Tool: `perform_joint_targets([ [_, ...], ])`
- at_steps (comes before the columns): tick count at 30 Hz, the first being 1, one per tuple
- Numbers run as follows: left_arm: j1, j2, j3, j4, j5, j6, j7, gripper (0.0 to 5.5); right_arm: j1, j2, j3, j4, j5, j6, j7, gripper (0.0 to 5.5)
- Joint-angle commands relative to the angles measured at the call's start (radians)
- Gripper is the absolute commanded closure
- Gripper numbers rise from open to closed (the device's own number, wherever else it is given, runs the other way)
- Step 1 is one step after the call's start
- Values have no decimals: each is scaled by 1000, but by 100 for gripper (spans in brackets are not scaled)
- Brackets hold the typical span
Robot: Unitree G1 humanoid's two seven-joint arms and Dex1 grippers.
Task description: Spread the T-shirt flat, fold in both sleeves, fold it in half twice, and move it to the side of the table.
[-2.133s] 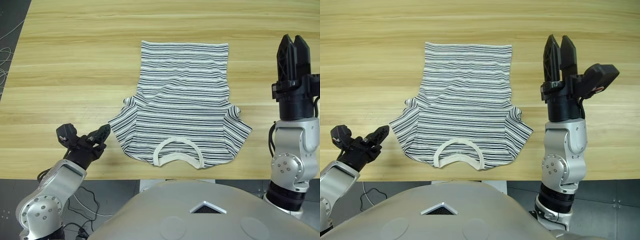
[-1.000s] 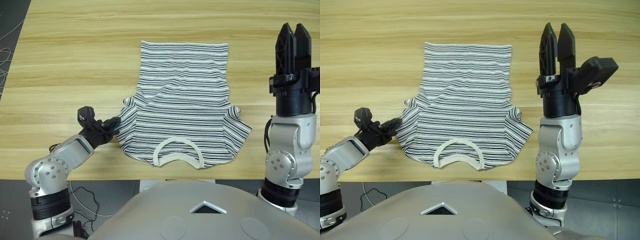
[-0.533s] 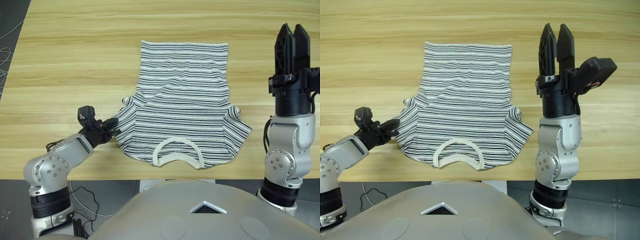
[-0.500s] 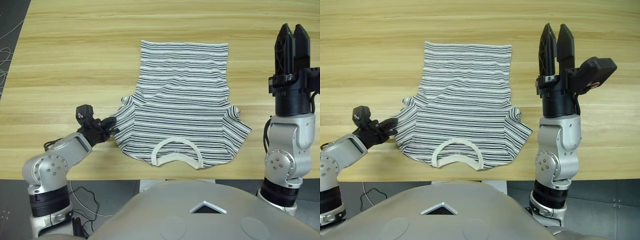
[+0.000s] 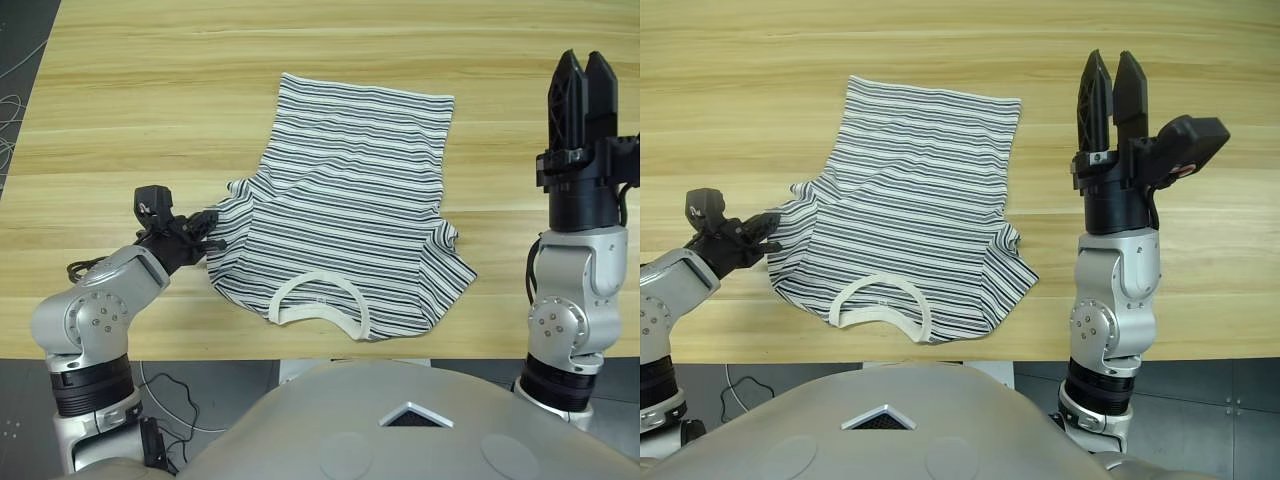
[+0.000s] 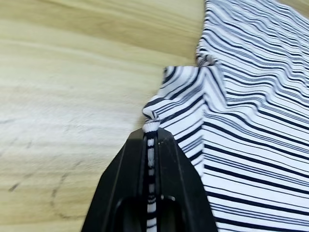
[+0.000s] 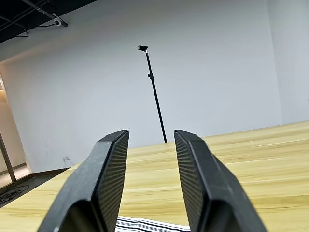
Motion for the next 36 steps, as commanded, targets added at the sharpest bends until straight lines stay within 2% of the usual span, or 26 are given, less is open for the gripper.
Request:
perform_joint_targets([
  [1,4,27,-28,-88,17,25,-46,539,-5,5,1,5,-7,-7,3,376],
  [8,30,48,-73,-180,33,43,-107,539,-1,7,5,7,-12,-6,3,376],
  [22,107,108,-234,-164,214,-27,-263,539,-2,14,15,15,-21,-6,7,376],
  [29,100,65,-215,-154,244,-35,-266,539,4,16,19,14,-27,-7,12,376],
  [36,102,17,-157,-195,148,28,-292,431,9,11,16,19,-30,-9,16,376],
])
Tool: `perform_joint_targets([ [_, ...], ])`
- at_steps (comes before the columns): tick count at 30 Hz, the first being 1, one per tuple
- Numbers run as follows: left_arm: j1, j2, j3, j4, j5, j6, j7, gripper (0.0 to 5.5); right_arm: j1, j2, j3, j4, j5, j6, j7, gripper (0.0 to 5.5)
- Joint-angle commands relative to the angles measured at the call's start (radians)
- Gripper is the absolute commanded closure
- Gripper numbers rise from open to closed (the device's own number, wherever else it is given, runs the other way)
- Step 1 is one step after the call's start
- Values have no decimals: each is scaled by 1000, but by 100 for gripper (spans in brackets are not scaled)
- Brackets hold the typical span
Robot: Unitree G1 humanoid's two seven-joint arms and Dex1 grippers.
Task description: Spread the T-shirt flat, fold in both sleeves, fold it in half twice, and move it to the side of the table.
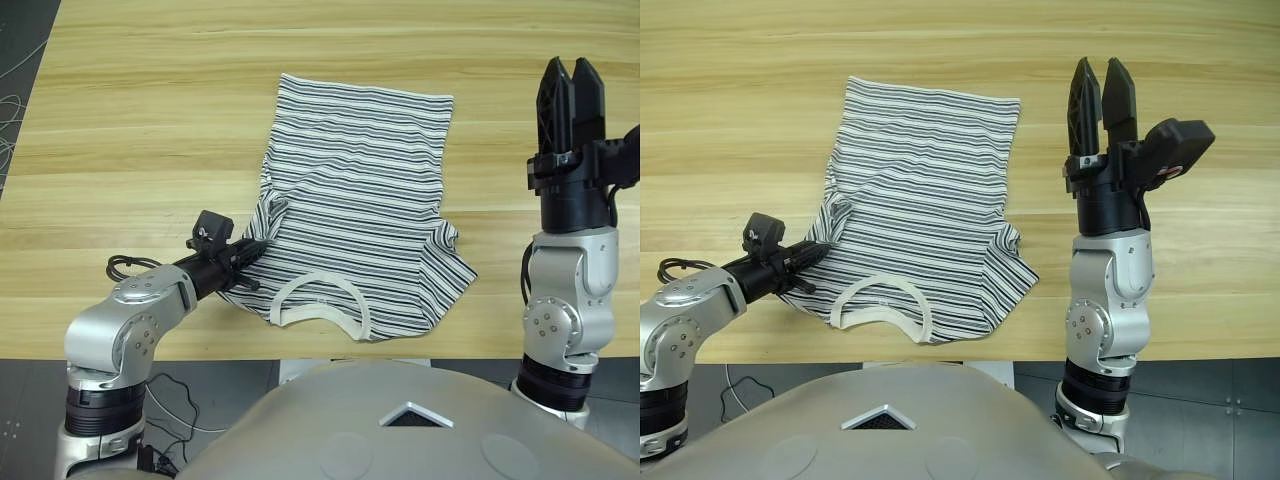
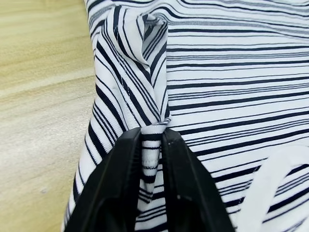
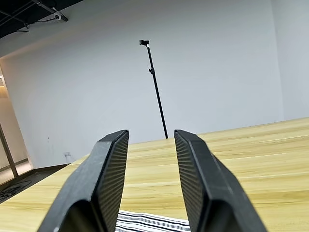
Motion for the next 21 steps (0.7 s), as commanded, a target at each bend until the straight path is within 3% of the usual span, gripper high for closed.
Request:
perform_joint_targets([
  [1,1,-42,45,-49,-111,80,-22,420,5,-2,-1,10,-17,-8,4,376],
  [8,43,-35,51,-130,-211,147,-47,307,16,-21,-7,81,-106,21,-27,376],
  [14,41,-30,40,-112,-182,145,-22,248,10,-38,-17,107,-133,58,-33,376],
  [18,-10,-58,80,-144,-168,77,-7,248,75,-90,-17,95,-35,299,-12,376],
  [21,-72,-151,161,-160,-237,8,42,248,175,-100,-105,10,198,527,-33,376],
])
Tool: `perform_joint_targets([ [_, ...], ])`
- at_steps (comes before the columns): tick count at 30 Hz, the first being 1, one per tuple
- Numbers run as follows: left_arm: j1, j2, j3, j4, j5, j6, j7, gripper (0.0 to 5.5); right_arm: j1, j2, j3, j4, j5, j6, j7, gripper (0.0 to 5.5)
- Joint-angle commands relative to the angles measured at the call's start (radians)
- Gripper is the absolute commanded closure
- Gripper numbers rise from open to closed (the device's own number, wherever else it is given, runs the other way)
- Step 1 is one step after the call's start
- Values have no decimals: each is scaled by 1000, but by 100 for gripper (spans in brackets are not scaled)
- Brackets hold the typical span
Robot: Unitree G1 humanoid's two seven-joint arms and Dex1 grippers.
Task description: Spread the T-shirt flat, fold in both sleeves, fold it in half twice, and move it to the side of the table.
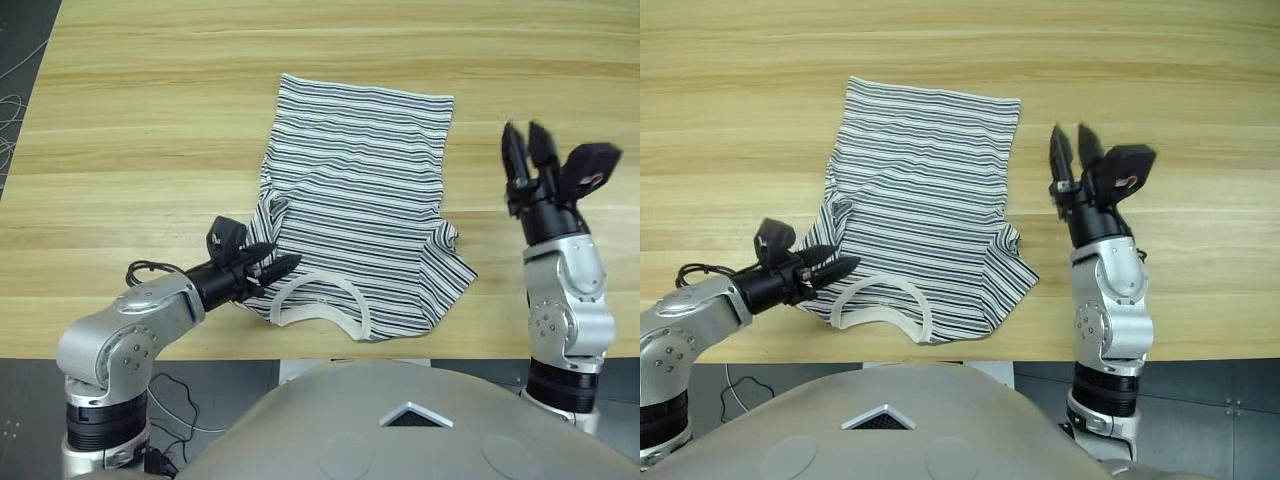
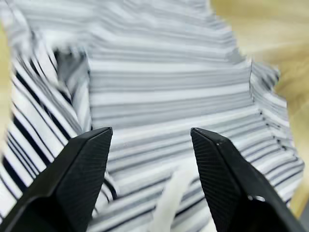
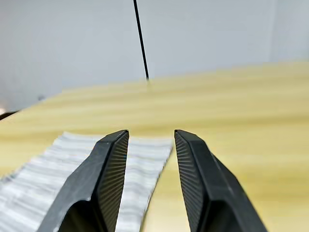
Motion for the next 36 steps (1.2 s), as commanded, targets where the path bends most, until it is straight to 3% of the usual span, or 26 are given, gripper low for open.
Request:
perform_joint_targets([
  [1,-63,-99,89,-38,-62,-88,57,248,120,-30,-110,-112,267,264,-26,376],
  [7,-46,-182,150,-53,-96,-154,149,248,412,-73,-346,-246,750,483,-257,376],
  [12,22,-248,116,-100,-78,-201,215,248,553,-180,-391,-272,962,533,-390,376],
  [16,40,-282,93,-110,-67,-233,254,248,600,-248,-325,-264,997,569,-428,376],
  [25,66,-273,73,-109,-24,-296,255,248,423,-180,-135,-162,1028,471,-554,376],
  [36,79,-245,88,-97,-15,-325,248,248,384,-178,-29,-110,967,450,-539,376],
])
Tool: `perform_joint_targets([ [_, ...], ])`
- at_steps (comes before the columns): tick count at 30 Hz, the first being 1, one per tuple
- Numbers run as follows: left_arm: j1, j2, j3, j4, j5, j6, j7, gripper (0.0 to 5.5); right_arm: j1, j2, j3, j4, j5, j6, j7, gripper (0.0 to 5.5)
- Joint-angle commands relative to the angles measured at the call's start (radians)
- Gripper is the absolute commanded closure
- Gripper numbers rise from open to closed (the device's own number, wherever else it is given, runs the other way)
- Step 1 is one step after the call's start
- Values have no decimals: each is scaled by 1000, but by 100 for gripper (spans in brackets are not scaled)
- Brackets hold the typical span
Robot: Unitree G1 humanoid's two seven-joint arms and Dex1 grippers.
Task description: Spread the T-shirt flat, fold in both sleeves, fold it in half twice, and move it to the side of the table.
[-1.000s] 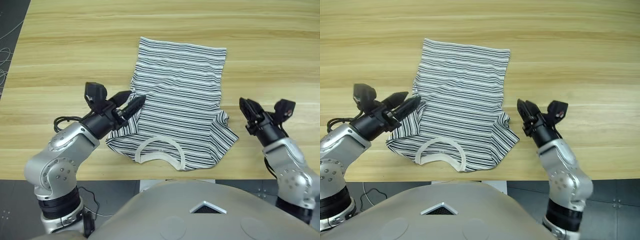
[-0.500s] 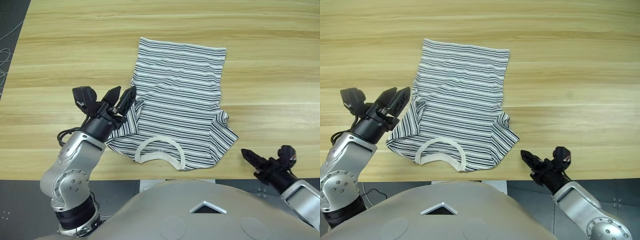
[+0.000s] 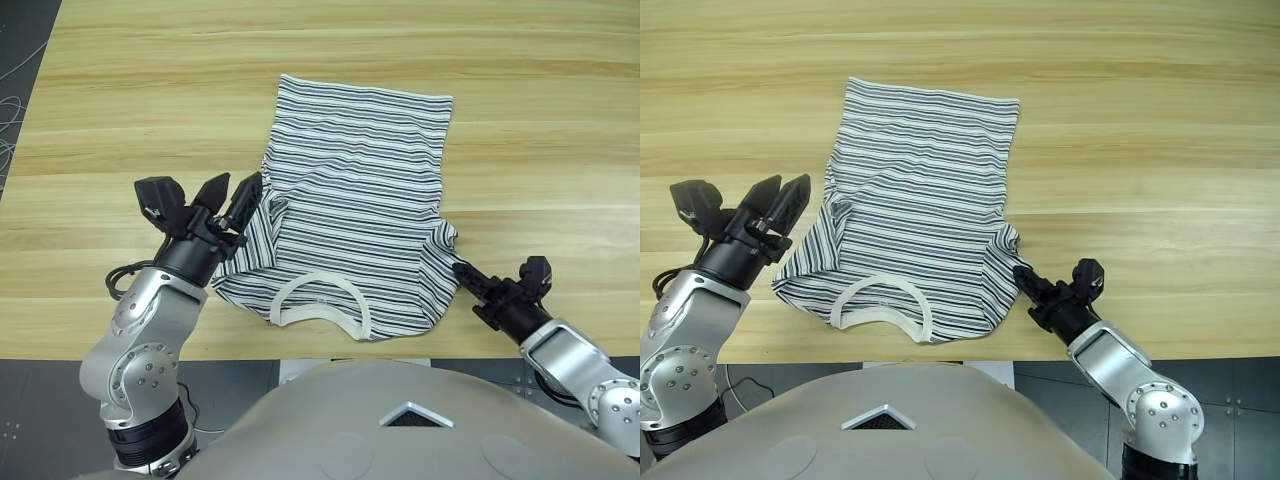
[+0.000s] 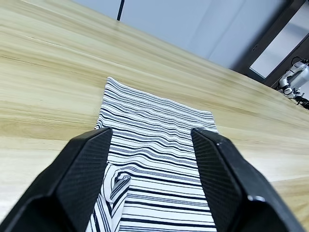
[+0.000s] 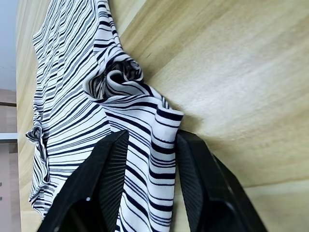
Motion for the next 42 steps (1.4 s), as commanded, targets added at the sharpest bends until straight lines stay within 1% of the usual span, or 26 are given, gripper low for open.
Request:
perform_joint_targets([
  [1,0,18,7,5,7,-7,2,248,20,-1,43,16,-41,8,-8,376],
  [9,11,13,8,-2,1,-11,7,248,15,-12,61,38,-195,-32,41,376],
  [11,13,13,10,-2,-1,-13,7,245,17,-6,67,40,-222,-36,57,402],
  [13,14,13,12,-2,-2,-13,7,245,19,2,73,38,-239,-38,68,450],
  [18,14,13,15,-1,-6,-13,6,245,24,18,83,24,-249,-35,86,537],
  [22,10,12,19,1,-8,-12,7,245,18,23,82,17,-269,-43,92,537],
  [25,7,11,19,4,-7,-13,7,245,-12,20,61,13,-335,-78,93,537],
  [28,7,8,20,5,-6,-15,8,245,-82,-14,17,19,-431,-117,104,537],
  [34,8,3,14,7,-1,-20,9,245,-196,-90,-51,85,-598,-142,184,537],
  [42,16,7,26,4,-6,-19,8,245,-193,-100,-7,70,-709,-123,321,537],
])
